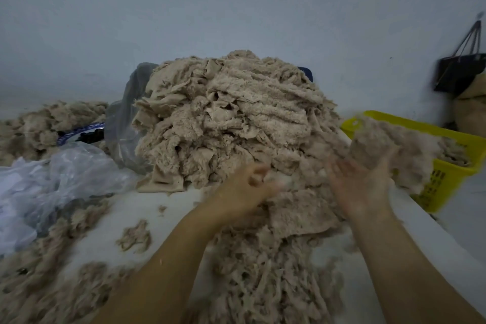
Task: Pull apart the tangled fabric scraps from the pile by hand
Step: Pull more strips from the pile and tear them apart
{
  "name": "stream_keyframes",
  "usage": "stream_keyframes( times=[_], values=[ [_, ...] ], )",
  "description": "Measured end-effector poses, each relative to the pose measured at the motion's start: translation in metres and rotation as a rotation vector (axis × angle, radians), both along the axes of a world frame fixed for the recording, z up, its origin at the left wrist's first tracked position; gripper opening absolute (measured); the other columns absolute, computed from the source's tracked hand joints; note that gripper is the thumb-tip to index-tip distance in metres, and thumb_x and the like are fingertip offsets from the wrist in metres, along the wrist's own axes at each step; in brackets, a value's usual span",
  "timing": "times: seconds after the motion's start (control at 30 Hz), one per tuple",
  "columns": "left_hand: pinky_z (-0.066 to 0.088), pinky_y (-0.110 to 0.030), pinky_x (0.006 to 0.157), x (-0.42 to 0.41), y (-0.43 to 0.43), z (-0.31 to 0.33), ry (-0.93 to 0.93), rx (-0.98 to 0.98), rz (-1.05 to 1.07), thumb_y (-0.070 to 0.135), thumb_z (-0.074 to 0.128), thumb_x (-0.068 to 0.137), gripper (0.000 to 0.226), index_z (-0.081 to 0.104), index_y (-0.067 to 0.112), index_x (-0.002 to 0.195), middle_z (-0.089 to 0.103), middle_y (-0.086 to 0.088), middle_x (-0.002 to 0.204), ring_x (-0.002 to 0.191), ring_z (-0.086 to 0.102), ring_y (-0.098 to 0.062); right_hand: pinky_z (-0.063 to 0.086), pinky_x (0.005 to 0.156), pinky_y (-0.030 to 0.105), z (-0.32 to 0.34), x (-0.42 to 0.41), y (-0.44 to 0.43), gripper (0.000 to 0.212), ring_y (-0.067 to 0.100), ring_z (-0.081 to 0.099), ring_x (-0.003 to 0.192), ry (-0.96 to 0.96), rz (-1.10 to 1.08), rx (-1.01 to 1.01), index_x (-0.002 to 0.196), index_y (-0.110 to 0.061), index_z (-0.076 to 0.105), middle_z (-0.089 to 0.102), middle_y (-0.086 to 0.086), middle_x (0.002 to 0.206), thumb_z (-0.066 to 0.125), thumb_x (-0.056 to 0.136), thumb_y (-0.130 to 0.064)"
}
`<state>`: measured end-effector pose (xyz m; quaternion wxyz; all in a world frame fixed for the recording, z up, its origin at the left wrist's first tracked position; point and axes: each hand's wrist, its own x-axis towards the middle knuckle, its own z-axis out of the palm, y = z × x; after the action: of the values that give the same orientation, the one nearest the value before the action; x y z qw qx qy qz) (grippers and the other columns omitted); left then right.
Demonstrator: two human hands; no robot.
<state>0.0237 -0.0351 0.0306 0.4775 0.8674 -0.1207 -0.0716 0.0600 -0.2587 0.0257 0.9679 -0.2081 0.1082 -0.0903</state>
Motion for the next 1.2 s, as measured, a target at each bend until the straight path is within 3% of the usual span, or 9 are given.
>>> stream_keyframes(
  times=[0.13,0.3,0.4,0.53,0.73,0.87,1.0,1.07,1.2],
  values=[
    [0.041,-0.019,0.067,-0.002,-0.014,-0.025,-0.191,0.283,-0.045,0.037,0.063,0.095,0.018,0.063,0.021,0.085,0.051,0.013,0.08,0.076,0.051,-0.001,0.051,0.082,0.025,-0.008,-0.009,0.039,0.037,0.008,0.066,0.099,-0.035,0.096,-1.009,0.116,-0.021,0.067,0.069,-0.004,0.115,0.05,0.099,-0.048],
    [0.051,-0.038,0.073,-0.001,0.004,-0.001,-0.021,-0.441,0.278,0.03,0.051,0.104,0.032,0.064,0.001,0.099,0.068,-0.016,0.087,0.079,0.062,-0.027,0.041,0.064,0.002,-0.022,-0.017,0.062,0.013,-0.017,0.058,0.083,-0.378,0.445,-1.719,0.105,-0.047,0.059,0.065,-0.033,0.096,0.059,0.092,-0.052],
    [0.062,-0.033,0.074,-0.001,0.012,0.005,0.09,-0.827,0.335,0.027,0.047,0.104,0.029,0.066,0.006,0.111,0.075,-0.014,0.102,0.087,0.073,-0.02,0.039,0.059,0.005,-0.021,-0.016,0.068,0.011,-0.016,0.056,0.072,-0.394,0.394,-1.681,0.103,-0.049,0.059,0.063,-0.034,0.081,0.053,0.099,-0.041],
    [0.054,-0.02,0.05,0.004,0.047,0.016,0.172,-1.369,0.474,0.016,0.044,0.102,0.036,0.07,0.008,0.078,0.067,-0.008,0.075,0.06,0.065,-0.015,0.039,0.057,0.013,-0.015,-0.011,0.05,0.034,-0.012,0.054,0.073,-0.168,0.134,-1.492,0.078,-0.033,0.065,0.063,-0.019,0.085,0.044,0.101,-0.047],
    [0.057,-0.028,0.049,-0.001,0.038,0.013,0.222,-1.334,0.401,0.022,0.042,0.103,0.055,0.081,0.008,0.067,0.077,-0.011,0.08,0.067,0.075,-0.02,0.046,0.057,0.016,-0.008,-0.018,0.055,0.041,-0.007,0.057,0.061,-0.136,0.143,-1.529,0.077,-0.04,0.072,0.064,-0.033,0.081,0.04,0.101,-0.052],
    [0.061,-0.035,0.059,0.001,0.026,0.016,0.27,-1.348,0.319,0.022,0.044,0.101,0.045,0.081,0.004,0.084,0.076,-0.018,0.098,0.083,0.076,-0.028,0.039,0.093,0.018,-0.01,-0.031,0.08,0.067,-0.006,0.051,0.112,-0.499,0.311,-1.747,0.12,-0.039,0.062,0.054,-0.031,0.113,0.031,0.082,-0.083],
    [0.061,-0.034,0.061,0.004,0.018,0.022,0.228,-1.404,0.296,0.012,0.045,0.1,0.033,0.075,0.002,0.094,0.076,-0.016,0.098,0.086,0.075,-0.026,0.044,0.064,0.018,-0.023,-0.031,0.094,0.027,-0.012,0.054,0.067,-0.469,0.492,-1.729,0.092,-0.029,0.061,0.059,-0.027,0.074,0.053,0.093,-0.055],
    [0.057,-0.027,0.054,0.008,0.028,0.027,0.149,-1.499,0.341,0.001,0.049,0.082,0.024,0.07,0.007,0.073,0.074,-0.008,0.079,0.074,0.069,-0.02,0.042,0.059,0.026,-0.02,-0.024,0.081,0.019,-0.003,0.054,0.059,-0.375,0.409,-1.653,0.09,-0.035,0.062,0.064,-0.018,0.068,0.048,0.101,-0.039],
    [0.035,-0.017,0.037,0.009,0.043,0.025,0.086,-1.566,0.395,0.0,0.047,0.084,0.036,0.057,0.016,0.053,0.045,0.001,0.058,0.039,0.041,-0.008,0.037,0.088,0.027,-0.011,-0.015,0.06,0.058,0.007,0.052,0.121,-0.186,0.347,-1.451,0.148,-0.029,0.04,0.054,-0.016,0.13,0.045,0.098,-0.056]
  ],
)
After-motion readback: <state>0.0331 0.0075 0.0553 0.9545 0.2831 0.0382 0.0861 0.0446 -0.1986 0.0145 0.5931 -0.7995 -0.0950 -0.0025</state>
